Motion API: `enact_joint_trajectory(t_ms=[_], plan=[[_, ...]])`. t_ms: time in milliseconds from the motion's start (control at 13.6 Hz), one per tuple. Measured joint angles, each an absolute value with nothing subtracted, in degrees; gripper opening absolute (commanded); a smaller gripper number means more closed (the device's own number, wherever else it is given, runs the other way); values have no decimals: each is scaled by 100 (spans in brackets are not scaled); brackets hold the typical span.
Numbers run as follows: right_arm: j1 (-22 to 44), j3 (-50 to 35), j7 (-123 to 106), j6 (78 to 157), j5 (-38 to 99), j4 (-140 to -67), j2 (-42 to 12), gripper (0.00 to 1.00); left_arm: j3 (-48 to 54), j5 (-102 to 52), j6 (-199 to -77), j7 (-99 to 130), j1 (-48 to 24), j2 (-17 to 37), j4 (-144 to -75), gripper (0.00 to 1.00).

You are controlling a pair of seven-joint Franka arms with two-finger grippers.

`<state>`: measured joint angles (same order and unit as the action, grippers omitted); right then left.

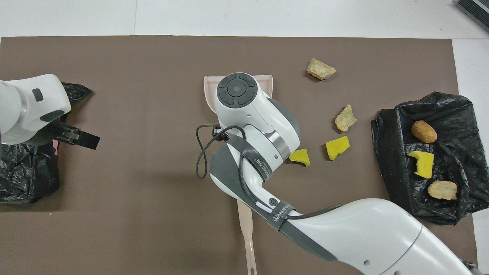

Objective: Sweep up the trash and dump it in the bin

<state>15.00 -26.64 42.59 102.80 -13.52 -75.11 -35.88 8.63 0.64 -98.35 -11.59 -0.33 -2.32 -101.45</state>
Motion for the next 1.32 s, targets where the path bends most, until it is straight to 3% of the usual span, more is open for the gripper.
enact_joint_trajectory(t_ms=[220, 587, 954, 1175, 1321], plan=[[1317, -2666, 4259, 10005, -957, -7647, -2981, 100, 868, 10, -10216, -785, -155, -133, -10201, 100], [985, -2672, 4258, 9271, -364, -8462, -1481, 100, 899, -11, -10760, 1, -689, 286, -10208, 100], [799, -2665, 3668, 8900, -114, -8793, -805, 100, 918, -8, -11422, 1184, -1588, 911, -10220, 100], [726, -2668, 3544, 9014, 227, -9420, -475, 100, 917, 0, -11894, 1951, -2073, 1313, -10215, 100], [736, -2684, 3544, 9550, 671, -10323, 59, 100, 915, 48, -12132, 2418, -2349, 1527, -10170, 100]])
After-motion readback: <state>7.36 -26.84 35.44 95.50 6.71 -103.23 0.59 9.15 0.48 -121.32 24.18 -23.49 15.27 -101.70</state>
